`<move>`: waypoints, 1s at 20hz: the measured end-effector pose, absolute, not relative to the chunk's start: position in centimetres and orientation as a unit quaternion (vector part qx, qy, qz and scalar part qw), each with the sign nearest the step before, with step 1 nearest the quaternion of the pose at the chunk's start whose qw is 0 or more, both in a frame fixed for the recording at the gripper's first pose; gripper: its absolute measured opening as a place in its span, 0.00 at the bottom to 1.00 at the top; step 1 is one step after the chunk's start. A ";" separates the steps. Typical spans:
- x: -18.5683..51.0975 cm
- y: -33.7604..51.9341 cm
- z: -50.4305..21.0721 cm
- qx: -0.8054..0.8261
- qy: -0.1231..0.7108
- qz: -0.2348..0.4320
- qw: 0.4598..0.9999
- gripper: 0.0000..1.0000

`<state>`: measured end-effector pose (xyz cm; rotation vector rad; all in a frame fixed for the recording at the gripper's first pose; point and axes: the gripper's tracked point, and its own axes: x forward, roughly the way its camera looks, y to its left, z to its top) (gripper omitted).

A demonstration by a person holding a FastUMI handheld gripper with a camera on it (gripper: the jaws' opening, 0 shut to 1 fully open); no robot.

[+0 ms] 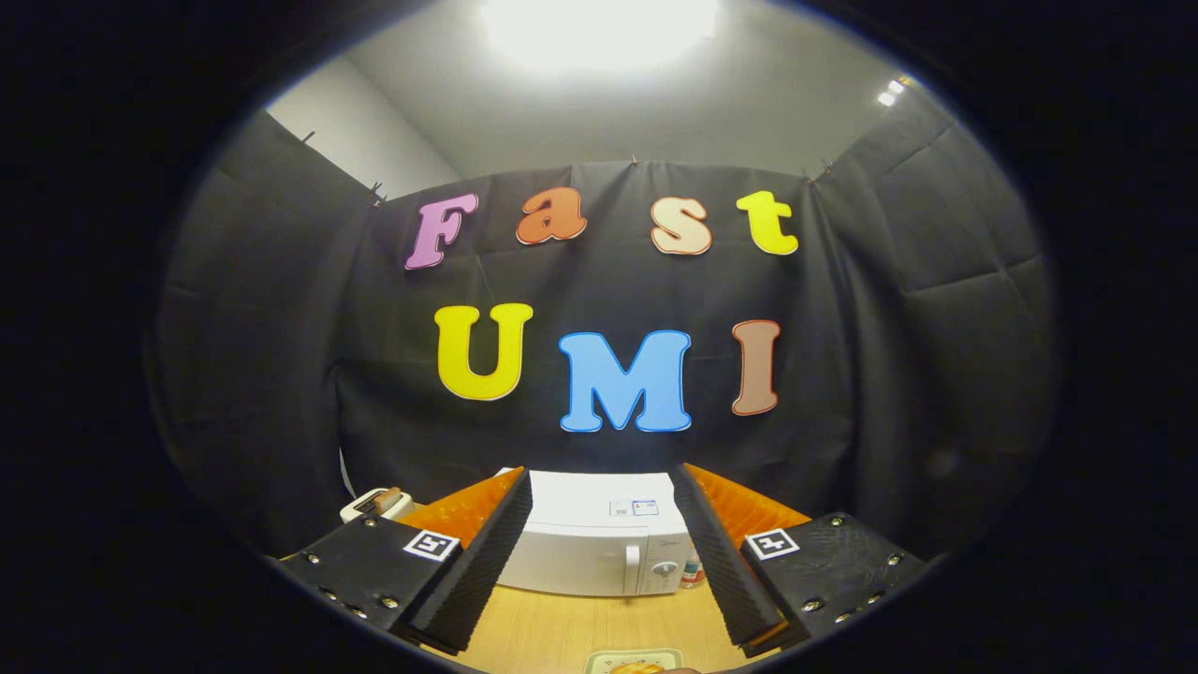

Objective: Open the microwave, put the food inside, and close the microwave door.

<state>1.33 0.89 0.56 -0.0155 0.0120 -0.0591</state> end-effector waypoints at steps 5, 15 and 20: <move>1.7 1.9 1.5 -0.015 -0.004 -0.026 1.000 0.95; 2.4 2.4 1.1 -0.047 -0.038 -0.032 0.998 0.95; 4.2 1.8 -1.8 -0.047 -0.039 -0.032 0.998 0.96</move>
